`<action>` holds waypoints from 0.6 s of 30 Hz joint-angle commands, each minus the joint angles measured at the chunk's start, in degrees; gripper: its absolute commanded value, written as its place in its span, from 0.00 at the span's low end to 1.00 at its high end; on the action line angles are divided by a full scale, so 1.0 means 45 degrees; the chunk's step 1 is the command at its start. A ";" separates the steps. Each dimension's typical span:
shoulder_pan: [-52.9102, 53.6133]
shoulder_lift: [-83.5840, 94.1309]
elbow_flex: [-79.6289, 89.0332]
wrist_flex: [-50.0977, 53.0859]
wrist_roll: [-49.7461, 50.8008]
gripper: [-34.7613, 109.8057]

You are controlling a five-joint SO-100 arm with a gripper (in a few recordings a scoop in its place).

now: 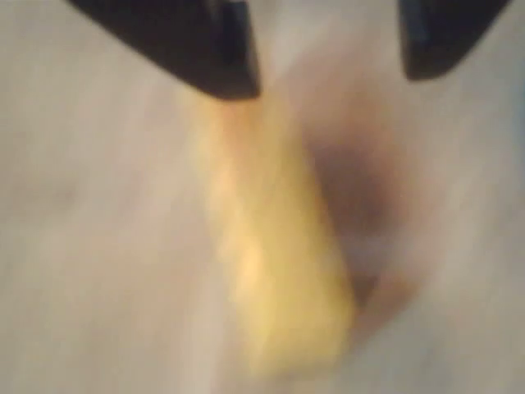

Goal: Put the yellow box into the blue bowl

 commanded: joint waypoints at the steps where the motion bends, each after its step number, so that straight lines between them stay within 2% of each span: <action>1: 0.0410 -0.0254 -0.0879 -0.1035 -0.0723 0.31; 7: 0.0469 -0.0918 -0.0742 -0.1621 -0.0820 0.32; 14: 0.0508 -0.0977 -0.0723 -0.1621 -0.0762 0.43; 18: 0.0508 -0.1016 -0.0703 -0.1621 -0.0645 0.45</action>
